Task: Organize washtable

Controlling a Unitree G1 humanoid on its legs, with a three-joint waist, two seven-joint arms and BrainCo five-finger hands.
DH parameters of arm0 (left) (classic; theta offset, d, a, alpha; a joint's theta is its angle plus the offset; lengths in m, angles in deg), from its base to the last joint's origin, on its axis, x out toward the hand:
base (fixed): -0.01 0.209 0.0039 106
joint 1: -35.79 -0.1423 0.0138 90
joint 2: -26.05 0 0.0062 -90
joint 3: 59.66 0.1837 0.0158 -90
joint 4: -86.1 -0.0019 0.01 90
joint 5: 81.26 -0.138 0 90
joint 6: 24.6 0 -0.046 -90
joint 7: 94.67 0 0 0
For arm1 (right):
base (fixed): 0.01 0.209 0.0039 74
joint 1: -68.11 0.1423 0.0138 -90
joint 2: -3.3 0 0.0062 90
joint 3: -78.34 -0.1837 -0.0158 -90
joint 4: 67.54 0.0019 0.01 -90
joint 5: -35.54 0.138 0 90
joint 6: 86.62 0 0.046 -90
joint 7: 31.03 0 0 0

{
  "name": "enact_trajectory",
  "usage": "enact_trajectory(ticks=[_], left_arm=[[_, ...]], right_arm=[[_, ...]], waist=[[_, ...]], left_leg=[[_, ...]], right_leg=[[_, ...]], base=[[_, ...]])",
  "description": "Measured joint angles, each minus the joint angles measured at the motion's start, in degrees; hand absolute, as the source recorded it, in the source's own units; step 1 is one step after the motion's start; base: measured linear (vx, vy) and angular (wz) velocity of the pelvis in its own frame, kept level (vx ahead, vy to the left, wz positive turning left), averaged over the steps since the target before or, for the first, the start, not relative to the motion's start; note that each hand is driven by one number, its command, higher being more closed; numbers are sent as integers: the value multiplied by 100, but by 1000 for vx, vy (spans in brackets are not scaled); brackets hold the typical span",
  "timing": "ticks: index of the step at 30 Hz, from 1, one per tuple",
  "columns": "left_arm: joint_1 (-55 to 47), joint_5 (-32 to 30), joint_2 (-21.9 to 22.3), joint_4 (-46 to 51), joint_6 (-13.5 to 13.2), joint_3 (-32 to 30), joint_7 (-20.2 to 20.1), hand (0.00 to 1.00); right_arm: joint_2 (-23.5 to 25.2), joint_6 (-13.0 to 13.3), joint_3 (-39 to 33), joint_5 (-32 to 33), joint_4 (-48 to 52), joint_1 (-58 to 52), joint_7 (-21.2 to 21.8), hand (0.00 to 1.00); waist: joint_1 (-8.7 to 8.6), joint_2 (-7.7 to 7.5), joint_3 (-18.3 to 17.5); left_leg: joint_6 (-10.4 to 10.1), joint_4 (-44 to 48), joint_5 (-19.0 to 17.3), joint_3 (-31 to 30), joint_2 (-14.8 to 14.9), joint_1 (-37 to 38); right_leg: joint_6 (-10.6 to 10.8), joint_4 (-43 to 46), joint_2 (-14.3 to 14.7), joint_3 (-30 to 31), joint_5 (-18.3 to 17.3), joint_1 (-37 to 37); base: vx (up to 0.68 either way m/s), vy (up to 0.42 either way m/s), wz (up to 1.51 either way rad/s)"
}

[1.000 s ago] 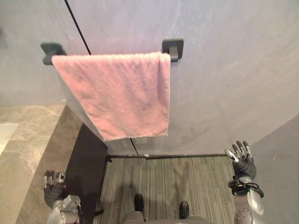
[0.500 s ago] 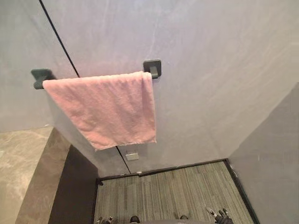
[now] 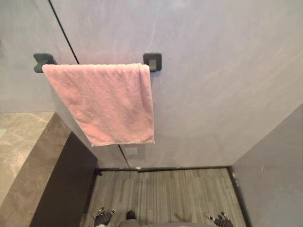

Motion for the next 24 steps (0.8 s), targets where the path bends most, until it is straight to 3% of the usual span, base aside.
enact_trajectory(ticks=[3, 5, 6, 7, 8, 9, 10, 11, 12, 13, 14, 15, 16, 17, 18, 19, 20, 21, 22, 23, 24], left_arm=[[87, 50, -71, 3, -44, 318, 8, 0], [181, 201, -99, 16, -93, 386, 6, 0], [201, 406, -84, 30, -115, 382, 21, 0], [198, 459, -77, 30, -116, 378, 27, 0], [161, 577, -63, 46, -122, 363, 31, 0], [139, 648, -48, 35, -117, 353, 27, 0], [141, 673, -97, 13, -112, 332, 21, 0], [153, 687, -188, 19, -110, 159, 5, 0], [170, 726, -184, 25, -108, -87, -7, 0], [149, 725, -179, -6, -93, -225, 1, 0], [123, 723, -168, -35, -80, -284, 5, 0], [-3, 720, -139, -121, -26, -408, 18, 0], [308, 709, -330, 142, 12, -430, 25, 0], [386, 710, -306, 87, 20, -426, 49, 0], [374, 709, -278, 91, 20, -402, 69, 0], [355, 710, -272, 96, 20, -316, 107, 0], [242, 711, -292, 158, 35, -219, 137, 0], [156, 711, -293, 259, 43, -111, 146, 0], [176, 696, -324, 364, 32, 200, 137, 0], [227, 647, -310, 362, 40, 335, 119, 0], [328, 578, -196, 344, 40, 604, 97, 0]], right_arm=[[10, 53, 571, 4, 97, 206, 19, 0], [130, 167, 774, 3, 202, 251, 21, 0], [66, 235, 747, -13, 257, 247, 9, 0], [3, 252, 732, -20, 244, 246, 6, 0], [-146, 243, 710, -78, 133, 242, -5, 0], [-233, 221, 640, -137, 6, 206, -7, 0], [-210, 201, 559, -131, -20, 162, -7, 0], [-153, 206, 415, -177, -42, 125, -31, 0], [-152, 208, 224, -236, -167, 78, -32, 0], [-251, 184, 149, -269, -258, -22, -28, 0], [-282, 182, 103, -291, -274, -111, -20, 0], [-333, 151, 71, -407, -303, -334, 19, 0], [-51, -28, -262, -447, -470, -513, 69, 0], [-34, -40, -420, -443, -476, -574, 28, 0], [-83, -3, -443, -439, -410, -495, 27, 0], [-94, 22, -458, -438, -405, -446, 30, 0], [-76, 49, -417, -438, -355, -356, 38, 0], [-48, 60, -403, -438, -348, -308, 38, 0], [69, 54, -392, -431, -345, -242, 26, 0], [94, 56, -389, -430, -328, -239, 20, 0], [58, 68, -416, -428, -340, -227, 15, 0]], waist=[[27, 24, 79], [41, 48, 302], [17, 160, 474], [1, 194, 503], [-17, 333, 609], [-52, 337, 636], [-61, 264, 646], [-74, -19, 640], [-68, -101, 635], [-81, -83, 657], [-106, -37, 679], [-209, 74, 656], [-720, -199, 676], [-658, -152, 676], [-720, -142, 701], [-666, -137, 702], [-555, -51, 665], [-546, -78, 574], [-707, -200, 438], [-745, -118, 406], [-785, -17, 429]], left_leg=[[-109, 217, 84, -148, 156, -328], [-252, 291, 187, -414, 331, -399], [-243, 257, 321, -648, 484, -396], [-172, 221, 372, -659, 523, -392], [-17, 162, 406, -639, 624, -361], [321, 84, 138, -500, 698, -369], [520, 43, -203, -335, 693, -366], [583, 228, -513, -86, 670, -433], [576, 1254, -496, 130, 622, -731], [613, 2427, -567, 344, 622, -865], [657, 2936, -674, 470, 677, -842], [878, 3956, -1022, 884, 996, -724], [1058, 2439, -1089, 1248, 410, -486], [928, 2565, -1017, 1767, 627, -96], [678, 1786, -858, 2043, 389, 191], [595, 1565, -803, 2169, 342, 294], [527, 1285, -716, 2177, 206, 249], [479, 924, -556, 2072, 43, 269], [601, 535, -527, 1885, -114, 366], [662, 730, -697, 1985, 9, 312], [432, 738, -700, 2338, 278, 408]], right_leg=[[-95, -679, 88, -395, -345, 297], [-244, -1040, 306, -642, -503, 608], [-303, -980, 528, -824, -524, 706], [-364, -877, 588, -881, -562, 703], [-443, -629, 706, -949, -626, 655], [-506, -471, 754, -1005, -667, 578], [-549, -486, 710, -1043, -655, 558], [-633, -487, 514, -1088, -601, 447], [-648, -402, 367, -1136, -523, 253], [-623, -367, 264, -1198, -469, 153], [-615, -367, 253, -1229, -449, 144], [-606, -231, 258, -1492, -434, 96], [-910, -683, 232, -2356, -301, 8], [-817, -793, 194, -2706, -137, 111], [-810, -799, 37, -3034, -119, 162], [-807, -813, -1, -3113, -122, 228], [-810, -778, -39, -3286, -120, 293], [-809, -786, -117, -3445, -120, 257], [-765, -812, -342, -3931, -99, 226], [-740, -788, -377, -4217, -79, 290], [-730, -657, -491, -4744, -73, 388]], base=[[-159, -174, 21], [-278, -229, 50], [-285, -188, 54], [-334, -206, 60], [-260, -140, 37], [-247, -132, 34], [-173, -84, 27], [-146, -17, 21], [-234, -57, 15], [-206, -43, 9], [-218, -47, 29], [-196, -145, 319], [-200, -183, 380], [-147, -157, 449], [-68, 18, 184], [-94, 91, 142], [-56, 63, 74], [-37, 58, 121], [19, 15, 141], [33, 21, 219], [50, 37, 177]])
